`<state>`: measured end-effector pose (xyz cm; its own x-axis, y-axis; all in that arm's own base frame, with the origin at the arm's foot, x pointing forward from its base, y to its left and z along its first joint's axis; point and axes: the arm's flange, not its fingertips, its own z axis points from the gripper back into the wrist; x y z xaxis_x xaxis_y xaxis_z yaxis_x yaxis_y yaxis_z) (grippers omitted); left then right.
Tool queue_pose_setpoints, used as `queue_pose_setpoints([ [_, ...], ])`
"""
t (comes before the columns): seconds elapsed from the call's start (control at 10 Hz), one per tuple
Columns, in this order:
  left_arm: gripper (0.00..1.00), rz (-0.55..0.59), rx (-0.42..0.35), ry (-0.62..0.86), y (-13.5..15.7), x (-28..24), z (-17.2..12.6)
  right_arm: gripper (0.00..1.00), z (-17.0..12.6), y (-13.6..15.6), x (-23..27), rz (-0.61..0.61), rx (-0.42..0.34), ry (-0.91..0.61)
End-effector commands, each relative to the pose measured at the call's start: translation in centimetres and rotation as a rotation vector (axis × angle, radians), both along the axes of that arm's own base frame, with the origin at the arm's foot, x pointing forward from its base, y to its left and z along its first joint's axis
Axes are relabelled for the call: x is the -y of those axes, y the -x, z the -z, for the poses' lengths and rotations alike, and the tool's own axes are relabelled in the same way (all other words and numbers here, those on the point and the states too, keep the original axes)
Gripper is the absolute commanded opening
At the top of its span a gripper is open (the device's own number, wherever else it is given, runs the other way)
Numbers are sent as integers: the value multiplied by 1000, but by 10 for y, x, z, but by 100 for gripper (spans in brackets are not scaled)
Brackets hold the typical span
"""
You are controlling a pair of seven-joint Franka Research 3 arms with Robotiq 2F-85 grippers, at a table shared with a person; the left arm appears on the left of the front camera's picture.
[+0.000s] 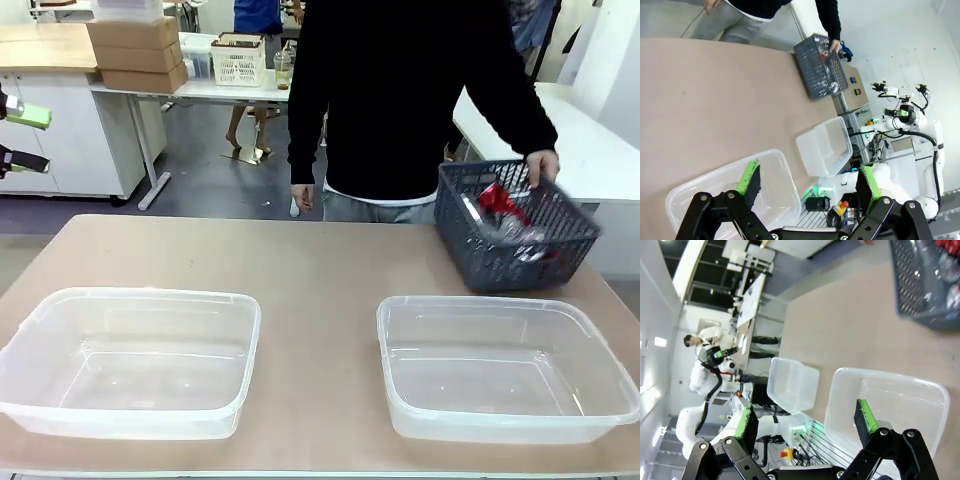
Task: Sort the waste into each basket.
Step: Pick up the Organizing box on the left side of the table and lift it.
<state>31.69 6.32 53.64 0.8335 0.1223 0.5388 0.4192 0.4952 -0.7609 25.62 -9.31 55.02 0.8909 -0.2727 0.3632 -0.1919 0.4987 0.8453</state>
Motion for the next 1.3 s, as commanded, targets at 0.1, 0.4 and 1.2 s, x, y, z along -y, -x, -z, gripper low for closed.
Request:
queue_pose_setpoints([
  [0.1,100,4,28,16,-3,-2,0,100,0,-4,3,-7,32,-15],
  [0.4,100,152,-84,-288,9,6,-8,100,-23,-23,-147,-186,-39,80],
  [1.2,100,199,-208,-660,36,1,5,100,43,31,-341,-431,-155,408],
])
